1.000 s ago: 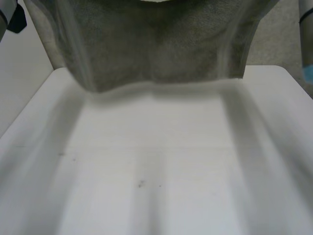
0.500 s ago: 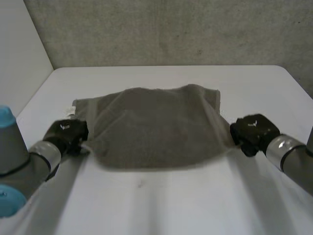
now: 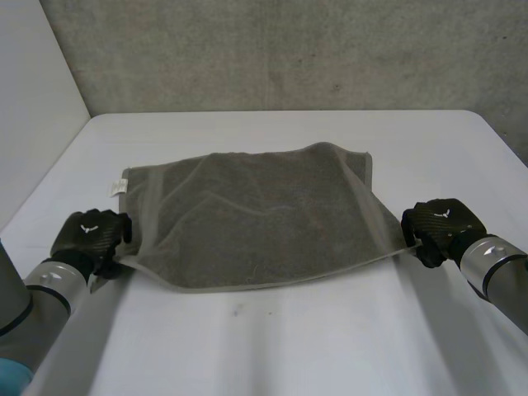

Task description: Fold the towel.

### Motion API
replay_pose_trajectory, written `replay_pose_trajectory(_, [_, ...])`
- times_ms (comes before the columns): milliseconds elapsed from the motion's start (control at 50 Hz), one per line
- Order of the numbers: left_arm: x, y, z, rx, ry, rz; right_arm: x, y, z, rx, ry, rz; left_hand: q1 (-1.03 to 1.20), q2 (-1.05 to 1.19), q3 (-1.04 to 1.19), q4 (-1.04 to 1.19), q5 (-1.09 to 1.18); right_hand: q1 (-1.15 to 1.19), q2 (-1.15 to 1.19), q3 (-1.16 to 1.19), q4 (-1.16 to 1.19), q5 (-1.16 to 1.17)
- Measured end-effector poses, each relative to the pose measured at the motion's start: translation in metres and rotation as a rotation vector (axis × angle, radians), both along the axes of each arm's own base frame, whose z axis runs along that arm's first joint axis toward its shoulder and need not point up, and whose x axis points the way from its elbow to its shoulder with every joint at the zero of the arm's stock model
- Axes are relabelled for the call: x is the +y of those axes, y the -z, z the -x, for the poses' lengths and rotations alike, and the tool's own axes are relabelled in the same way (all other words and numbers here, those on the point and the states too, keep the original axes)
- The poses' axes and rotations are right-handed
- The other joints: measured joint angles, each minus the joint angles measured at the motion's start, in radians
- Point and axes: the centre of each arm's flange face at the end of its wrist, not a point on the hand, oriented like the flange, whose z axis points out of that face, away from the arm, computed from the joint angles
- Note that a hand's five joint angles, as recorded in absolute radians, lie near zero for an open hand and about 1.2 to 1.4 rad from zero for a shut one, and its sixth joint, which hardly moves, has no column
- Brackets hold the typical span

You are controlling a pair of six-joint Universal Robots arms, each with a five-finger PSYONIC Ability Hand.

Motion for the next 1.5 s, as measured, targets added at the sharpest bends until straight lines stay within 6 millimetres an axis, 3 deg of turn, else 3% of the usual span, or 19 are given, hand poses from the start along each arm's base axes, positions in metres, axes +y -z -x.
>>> replay_pose_trajectory(140, [-0.004,-0.001,-0.009,0.001,-0.034,0.056,-0.001,0.000,0.001,-0.003,0.006,0.004,0.079,0.087,0.086,0.087,0.078,0.000,0.000,0.000,0.000,0.000])
replay_pose_trajectory(280, [-0.003,0.004,-0.015,-0.002,-0.057,0.045,-0.001,0.000,0.001,0.006,0.009,0.009,0.414,0.425,0.419,0.420,0.417,0.000,0.000,0.000,0.000,0.000])
replay_pose_trajectory(440, [0.010,-0.005,-0.017,-0.003,-0.057,0.065,0.002,-0.005,-0.001,0.029,-0.010,0.003,0.467,0.520,0.516,0.517,0.497,0.000,0.000,0.000,0.000,0.000])
replay_pose_trajectory(620, [0.049,-0.041,-0.018,-0.084,-0.028,0.197,0.023,-0.047,0.009,0.165,-0.058,-0.018,0.478,0.535,0.532,0.534,0.513,0.000,0.000,0.000,0.000,0.000])
replay_pose_trajectory(740, [0.069,-0.050,-0.020,-0.201,-0.001,0.211,0.040,-0.075,0.019,0.244,-0.073,-0.007,0.479,0.535,0.532,0.534,0.514,0.000,0.000,0.000,0.000,0.000])
replay_pose_trajectory(800, [0.090,-0.056,-0.021,-0.311,0.036,0.175,0.054,-0.099,0.026,0.294,-0.075,0.041,0.479,0.535,0.533,0.534,0.514,0.000,0.000,0.000,0.000,0.000])
replay_pose_trajectory(940, [0.100,-0.063,-0.022,-0.358,0.062,0.115,0.062,-0.124,0.029,0.316,-0.061,0.133,0.480,0.535,0.533,0.534,0.514,0.000,0.000,0.000,0.000,0.000])
replay_pose_trajectory(1060, [0.081,-0.069,-0.023,-0.354,0.044,0.131,0.050,-0.128,0.026,0.305,-0.070,0.193,0.484,0.536,0.533,0.535,0.514,0.000,0.000,0.000,0.000,0.000])
replay_pose_trajectory(1200, [0.035,-0.069,-0.022,-0.341,0.041,0.194,0.007,-0.110,0.019,0.285,-0.078,0.243,0.484,0.536,0.533,0.535,0.515,0.000,0.000,0.000,0.000,0.000])
replay_pose_trajectory(1280, [-0.002,-0.059,-0.015,-0.331,0.073,0.211,-0.035,-0.085,0.000,0.243,-0.078,0.241,0.484,0.536,0.533,0.535,0.519,0.001,0.001,0.000,0.000,0.000])
replay_pose_trajectory(1360, [-0.022,-0.049,-0.008,-0.327,0.098,0.203,-0.055,-0.070,-0.011,0.227,-0.071,0.227,0.486,0.536,0.533,0.535,0.520,0.001,0.002,0.000,0.000,0.000])
replay_pose_trajectory(1380, [-0.036,-0.040,-0.002,-0.325,0.116,0.191,-0.067,-0.060,-0.018,0.221,-0.062,0.220,0.489,0.536,0.533,0.535,0.521,0.002,0.004,0.000,0.000,0.000])
replay_pose_trajectory(1500, [-0.075,-0.014,0.010,-0.315,0.131,0.160,-0.110,-0.025,-0.037,0.205,-0.025,0.247,0.490,0.536,0.533,0.535,0.521,0.002,0.004,0.000,0.000,0.000])
